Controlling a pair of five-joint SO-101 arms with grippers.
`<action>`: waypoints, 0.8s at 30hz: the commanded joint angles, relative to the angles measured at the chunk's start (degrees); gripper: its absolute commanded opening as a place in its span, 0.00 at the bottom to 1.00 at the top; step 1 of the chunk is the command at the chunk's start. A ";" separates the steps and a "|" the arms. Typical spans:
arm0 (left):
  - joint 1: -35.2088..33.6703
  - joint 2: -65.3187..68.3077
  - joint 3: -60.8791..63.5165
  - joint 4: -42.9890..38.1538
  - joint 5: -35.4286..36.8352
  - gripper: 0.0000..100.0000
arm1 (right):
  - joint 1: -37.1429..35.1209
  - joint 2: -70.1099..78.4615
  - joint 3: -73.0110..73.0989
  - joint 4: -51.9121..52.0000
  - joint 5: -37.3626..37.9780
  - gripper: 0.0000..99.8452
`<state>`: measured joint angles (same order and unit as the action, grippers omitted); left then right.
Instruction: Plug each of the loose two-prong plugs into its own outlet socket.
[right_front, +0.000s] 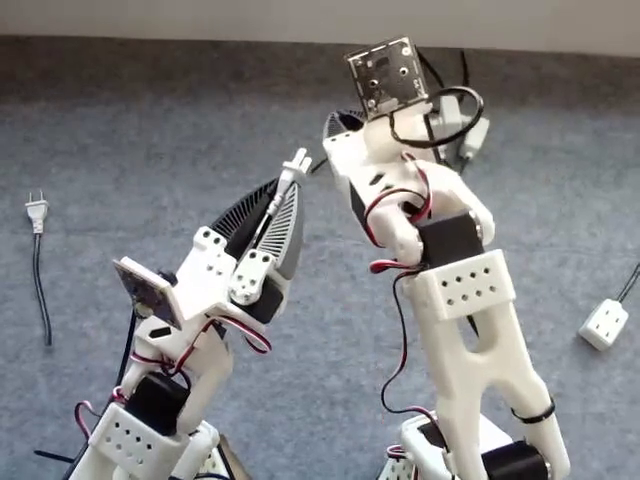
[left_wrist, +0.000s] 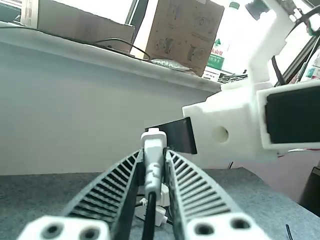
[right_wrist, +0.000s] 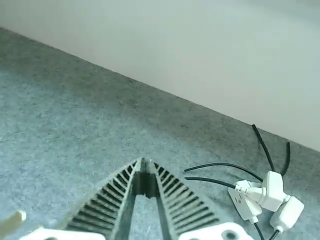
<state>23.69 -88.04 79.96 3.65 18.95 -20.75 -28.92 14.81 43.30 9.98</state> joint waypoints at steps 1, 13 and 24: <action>0.75 -0.75 -0.75 -1.32 -0.09 0.00 | 1.10 -1.19 -0.66 -1.01 0.70 0.01; 0.40 1.54 -2.86 -0.88 -6.59 0.00 | 9.98 -0.75 -7.25 -0.92 4.22 0.01; -4.79 48.92 -37.32 22.07 -0.70 0.00 | 13.05 4.53 -13.76 -0.92 -6.33 0.01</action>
<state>19.65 -51.38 54.90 17.19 15.87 -8.18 -26.20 5.23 43.30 4.62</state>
